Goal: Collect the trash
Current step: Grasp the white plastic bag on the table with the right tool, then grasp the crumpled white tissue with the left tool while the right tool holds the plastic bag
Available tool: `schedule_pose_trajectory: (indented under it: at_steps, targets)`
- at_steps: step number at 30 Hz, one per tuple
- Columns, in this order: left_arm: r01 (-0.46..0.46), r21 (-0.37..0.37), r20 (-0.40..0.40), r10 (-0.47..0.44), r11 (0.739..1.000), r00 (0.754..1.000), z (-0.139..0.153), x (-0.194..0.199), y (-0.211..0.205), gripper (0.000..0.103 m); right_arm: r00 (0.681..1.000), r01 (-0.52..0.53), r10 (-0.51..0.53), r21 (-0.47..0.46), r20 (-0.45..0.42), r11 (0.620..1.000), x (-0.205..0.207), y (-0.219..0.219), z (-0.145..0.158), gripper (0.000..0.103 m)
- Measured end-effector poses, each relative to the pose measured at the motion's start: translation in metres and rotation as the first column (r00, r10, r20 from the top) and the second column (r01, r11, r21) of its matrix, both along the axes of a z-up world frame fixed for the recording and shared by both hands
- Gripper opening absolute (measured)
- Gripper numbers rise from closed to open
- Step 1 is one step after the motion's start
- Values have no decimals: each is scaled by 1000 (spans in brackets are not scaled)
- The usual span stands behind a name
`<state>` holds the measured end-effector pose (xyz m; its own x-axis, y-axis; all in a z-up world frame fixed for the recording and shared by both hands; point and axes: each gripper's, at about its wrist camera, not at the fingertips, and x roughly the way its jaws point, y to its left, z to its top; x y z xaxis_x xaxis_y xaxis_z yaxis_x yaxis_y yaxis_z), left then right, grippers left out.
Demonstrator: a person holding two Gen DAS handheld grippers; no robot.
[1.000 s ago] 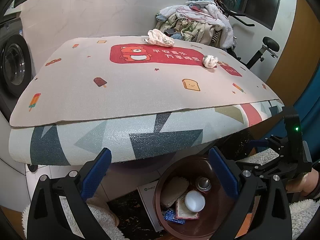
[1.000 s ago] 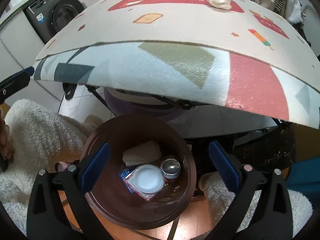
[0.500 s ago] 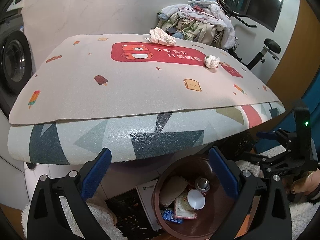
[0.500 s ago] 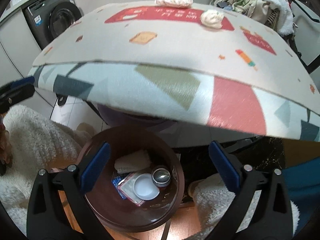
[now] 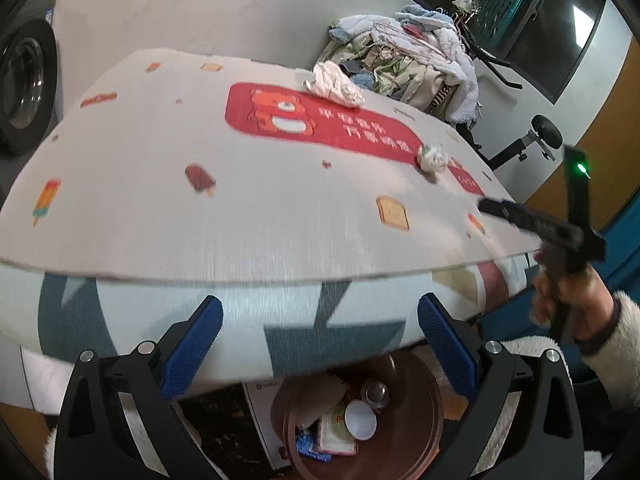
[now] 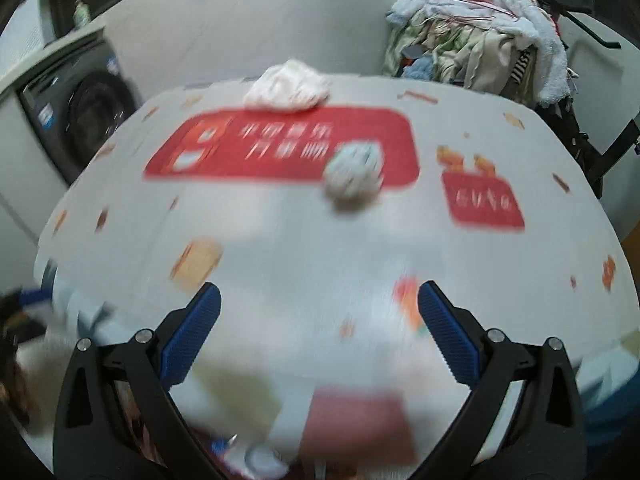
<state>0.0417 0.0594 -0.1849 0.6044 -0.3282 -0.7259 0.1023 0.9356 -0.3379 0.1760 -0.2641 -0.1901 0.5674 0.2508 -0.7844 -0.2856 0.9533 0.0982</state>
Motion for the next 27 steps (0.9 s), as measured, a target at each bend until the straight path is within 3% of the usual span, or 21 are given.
schedule_pose_trajectory:
  at_steps: [6, 11, 17, 21, 27]
  targets:
    - [5, -2, 18, -5, 1000, 1000, 9, 27, 1, 96, 997, 77, -76, 56, -20, 995, 74, -4, -7, 97]
    - [5, 0, 16, -5, 1000, 1000, 10, 50, 3, 96, 998, 59, -59, 17, -14, 998, 113, 11, -18, 94]
    - [2, -3, 7, -2, 1000, 1000, 9, 77, 4, 96, 1000, 7, -8, -18, -26, 1000, 127, 24, -31, 81]
    - [-2, -12, 11, 2, 1000, 1000, 10, 93, 4, 96, 998, -34, 33, -16, -46, 999, 128, 25, -42, 51]
    - [-6, -34, 14, 6, 999, 1000, 11, 117, 2, 96, 998, -59, 58, 17, 7, 998, 122, 22, -39, 50]
